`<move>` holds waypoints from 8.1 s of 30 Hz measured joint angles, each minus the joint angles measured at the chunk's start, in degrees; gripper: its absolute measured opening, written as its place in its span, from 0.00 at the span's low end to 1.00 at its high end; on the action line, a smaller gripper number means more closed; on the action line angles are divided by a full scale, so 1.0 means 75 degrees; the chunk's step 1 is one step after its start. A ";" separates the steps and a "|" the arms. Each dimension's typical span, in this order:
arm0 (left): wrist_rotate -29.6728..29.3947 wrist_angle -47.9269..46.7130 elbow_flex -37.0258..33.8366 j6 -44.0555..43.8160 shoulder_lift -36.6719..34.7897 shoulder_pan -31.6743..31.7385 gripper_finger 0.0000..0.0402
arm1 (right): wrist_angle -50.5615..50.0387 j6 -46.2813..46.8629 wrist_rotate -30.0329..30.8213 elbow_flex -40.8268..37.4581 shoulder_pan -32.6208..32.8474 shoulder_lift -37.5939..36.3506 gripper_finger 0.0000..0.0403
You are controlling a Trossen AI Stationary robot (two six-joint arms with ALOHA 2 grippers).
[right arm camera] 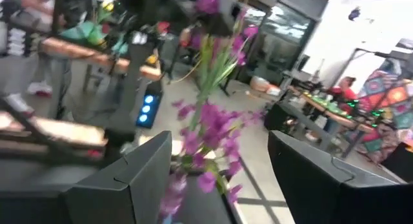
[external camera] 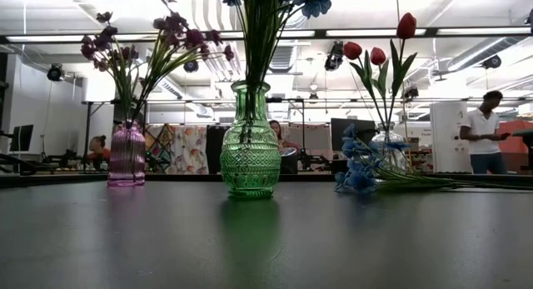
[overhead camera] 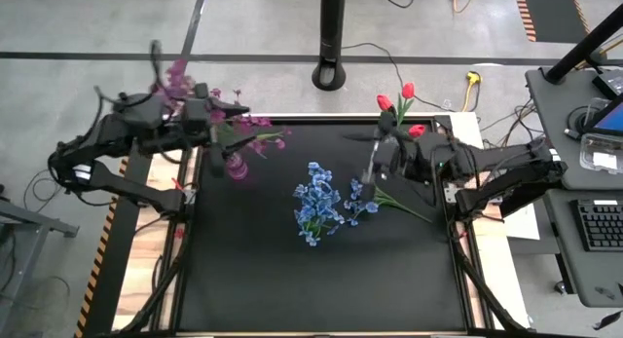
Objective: Sort flowers into vase by color
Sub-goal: Put the purple flower into the purple crystal vase
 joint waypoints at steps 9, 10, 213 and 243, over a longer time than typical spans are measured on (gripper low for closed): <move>-0.0041 0.0433 0.1055 0.0774 0.1441 0.0000 0.70 | 0.0311 -0.0177 -0.0702 0.0745 -0.0713 0.1075 0.74; -0.0042 0.0405 0.1239 0.0842 0.1618 0.0000 0.70 | 0.0310 -0.0178 -0.0774 0.0869 -0.0762 0.1252 0.75; -0.3376 1.0731 -0.6673 0.3066 -0.0228 -0.4123 0.00 | -0.1307 0.1226 -0.1157 -0.0310 0.0448 0.0075 0.59; -0.2092 1.4721 -0.6371 0.3576 0.3455 -0.3037 0.06 | 0.4991 0.0816 -0.2107 -0.1568 0.0533 0.1867 0.45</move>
